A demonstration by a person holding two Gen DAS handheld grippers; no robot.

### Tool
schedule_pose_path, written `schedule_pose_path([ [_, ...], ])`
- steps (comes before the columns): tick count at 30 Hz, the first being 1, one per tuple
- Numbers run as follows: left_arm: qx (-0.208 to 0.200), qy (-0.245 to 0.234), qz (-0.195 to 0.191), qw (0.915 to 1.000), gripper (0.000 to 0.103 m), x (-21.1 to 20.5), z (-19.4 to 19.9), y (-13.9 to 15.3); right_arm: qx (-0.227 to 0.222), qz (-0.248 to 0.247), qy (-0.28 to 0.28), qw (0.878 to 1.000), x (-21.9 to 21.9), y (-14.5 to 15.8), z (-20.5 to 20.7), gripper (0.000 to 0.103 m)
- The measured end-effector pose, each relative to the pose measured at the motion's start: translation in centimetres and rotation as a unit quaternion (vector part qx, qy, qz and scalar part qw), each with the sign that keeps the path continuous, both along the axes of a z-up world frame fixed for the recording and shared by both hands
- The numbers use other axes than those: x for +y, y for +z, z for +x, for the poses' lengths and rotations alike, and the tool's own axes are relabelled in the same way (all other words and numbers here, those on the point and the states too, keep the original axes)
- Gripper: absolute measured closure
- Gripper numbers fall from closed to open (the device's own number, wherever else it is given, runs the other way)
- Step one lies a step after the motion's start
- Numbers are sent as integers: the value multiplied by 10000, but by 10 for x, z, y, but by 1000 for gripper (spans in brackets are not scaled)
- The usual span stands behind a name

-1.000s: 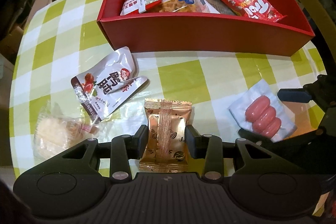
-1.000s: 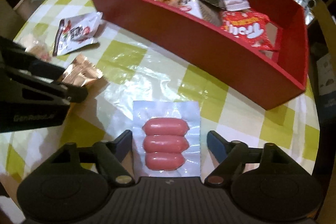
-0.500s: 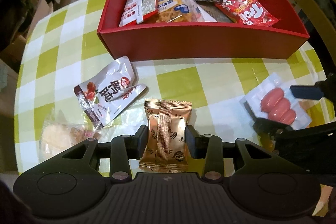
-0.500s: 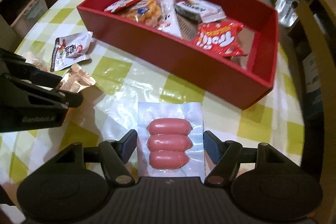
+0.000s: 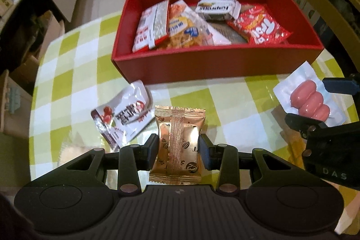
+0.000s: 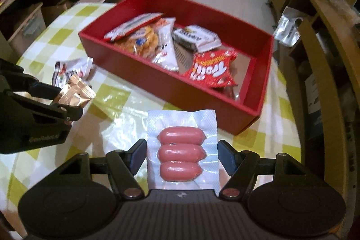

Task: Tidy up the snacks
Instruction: 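Carry both packs into the red box and open both tools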

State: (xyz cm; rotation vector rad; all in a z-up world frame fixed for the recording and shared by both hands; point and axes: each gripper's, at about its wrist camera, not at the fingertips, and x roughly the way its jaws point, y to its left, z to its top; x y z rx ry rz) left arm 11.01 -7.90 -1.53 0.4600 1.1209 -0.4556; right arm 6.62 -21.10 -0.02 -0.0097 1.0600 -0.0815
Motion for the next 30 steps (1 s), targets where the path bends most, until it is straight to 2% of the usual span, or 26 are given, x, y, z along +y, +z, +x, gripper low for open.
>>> schedule_pose_path([
  [19,-660,195,-255,9973,56,-13,16,36,-586,-32,-330,9977,-18,30,19,26],
  [25,-752,268,-395,9960,56,-23,28,44,-792,-1,-474,9957,-27,40,30,26],
  [30,-1028,273,-421,9934,56,-33,35,52,-929,-55,-555,9941,-34,44,42,26],
])
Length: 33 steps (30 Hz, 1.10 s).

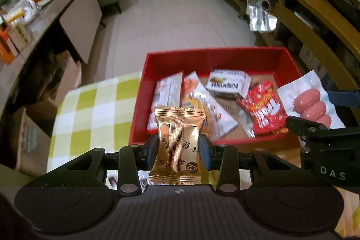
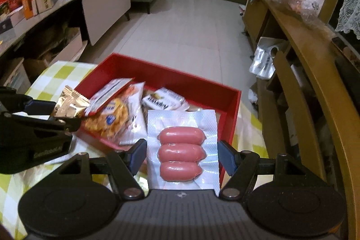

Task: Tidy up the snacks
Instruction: 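Carry both packs into the red box and open both tools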

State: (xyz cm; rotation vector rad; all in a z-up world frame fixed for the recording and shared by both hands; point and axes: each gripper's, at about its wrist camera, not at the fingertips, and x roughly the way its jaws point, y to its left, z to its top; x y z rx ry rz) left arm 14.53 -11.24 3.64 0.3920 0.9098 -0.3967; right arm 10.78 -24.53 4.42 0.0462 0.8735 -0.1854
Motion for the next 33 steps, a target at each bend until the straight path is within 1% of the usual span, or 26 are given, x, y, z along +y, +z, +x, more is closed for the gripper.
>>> schedule_pose_path([
  [4,-33,26,25,10000,56,-9,12,-1,-82,-105,-74,9999,-5,0,12,26],
  [7,-85,17,79,9999,56,-16,19,-5,-77,-51,-88,9999,-10,-4,23,26],
  [12,-52,25,121,9999,56,-27,33,-15,-130,53,-122,9998,-16,-14,42,26],
  [15,-16,65,124,9999,56,-29,40,-21,-168,33,-168,9997,-19,-20,52,26],
  [18,-21,137,99,9999,56,-29,49,-26,-151,80,-192,9997,-21,-28,60,26],
  [21,29,199,35,9998,55,-29,57,-29,-94,4,-243,9997,-21,-37,66,26],
  [24,112,150,-78,9998,54,-31,61,-31,-45,14,-298,9995,-25,-43,69,26],
  [28,22,61,-56,10000,41,-35,58,-31,-48,3,-445,9990,-30,-44,69,26],
  [30,2,57,-61,10000,40,-35,58,-29,-150,-18,-518,9985,-32,-40,67,25],
  [31,15,66,-87,9999,39,-33,58,-28,-180,28,-528,9984,-33,-39,66,22],
  [33,18,92,-122,9999,37,-30,59,-24,-197,95,-557,9982,-35,-37,65,22],
])
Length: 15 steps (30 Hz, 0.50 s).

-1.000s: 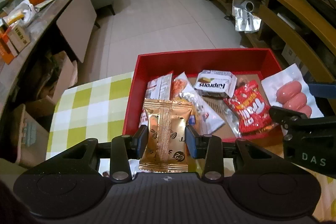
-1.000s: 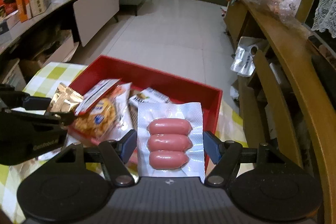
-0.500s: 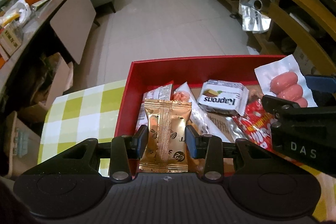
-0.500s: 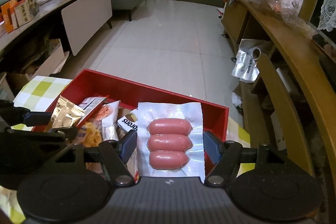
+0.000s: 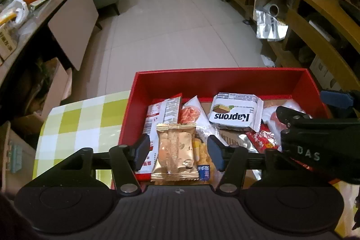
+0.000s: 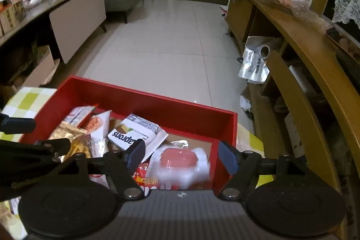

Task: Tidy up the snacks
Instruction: 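Carry both packs into the red box and open both tools, then move the left tool to the clear bread bag while the right tool moves to the jerky pouch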

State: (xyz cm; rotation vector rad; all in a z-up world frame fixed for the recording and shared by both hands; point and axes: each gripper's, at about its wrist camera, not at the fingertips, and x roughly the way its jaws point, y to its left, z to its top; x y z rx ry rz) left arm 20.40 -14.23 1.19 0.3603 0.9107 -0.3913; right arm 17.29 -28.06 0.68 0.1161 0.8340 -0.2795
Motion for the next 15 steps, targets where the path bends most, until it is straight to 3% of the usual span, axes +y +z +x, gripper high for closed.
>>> schedule_pose_path([
  [15,163,184,125,9996,34,70,-10,10,-9,72,561,9984,42,22,-14,22],
])
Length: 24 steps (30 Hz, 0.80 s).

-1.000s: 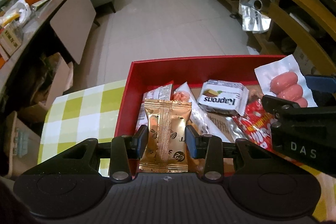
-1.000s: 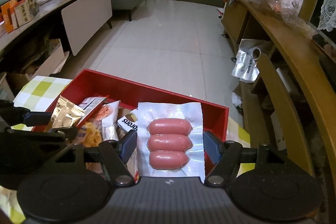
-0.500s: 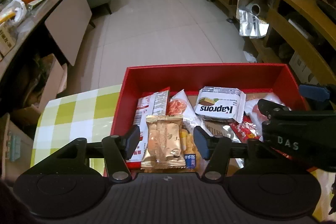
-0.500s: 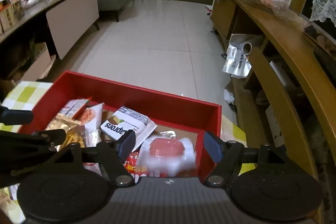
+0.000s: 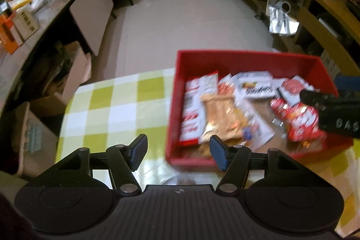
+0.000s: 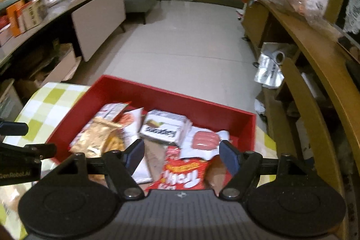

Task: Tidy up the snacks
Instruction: 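Move the left tool to the clear bread bag while the right tool moves to the jerky pouch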

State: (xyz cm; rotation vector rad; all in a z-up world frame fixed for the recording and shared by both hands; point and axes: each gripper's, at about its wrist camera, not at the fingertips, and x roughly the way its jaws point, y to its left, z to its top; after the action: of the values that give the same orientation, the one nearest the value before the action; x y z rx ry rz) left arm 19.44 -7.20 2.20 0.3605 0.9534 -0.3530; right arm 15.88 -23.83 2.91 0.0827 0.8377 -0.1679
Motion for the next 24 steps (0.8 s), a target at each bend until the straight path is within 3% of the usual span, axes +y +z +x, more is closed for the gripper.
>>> schedule_pose_path([
  [12,563,489,199,9970,32,90,-13,-22,284,43,1136,9931,87,-7,-2,22],
  [15,806,619,143,9947,31,102,-18,-29,405,10,1369,9898,107,-13,-1,22],
  [19,870,562,355,9940,31,105,-23,-39,544,-46,1575,9860,124,-20,2,22],
  [24,1085,711,152,9914,23,114,-18,-41,617,201,1648,9842,128,-21,8,22],
])
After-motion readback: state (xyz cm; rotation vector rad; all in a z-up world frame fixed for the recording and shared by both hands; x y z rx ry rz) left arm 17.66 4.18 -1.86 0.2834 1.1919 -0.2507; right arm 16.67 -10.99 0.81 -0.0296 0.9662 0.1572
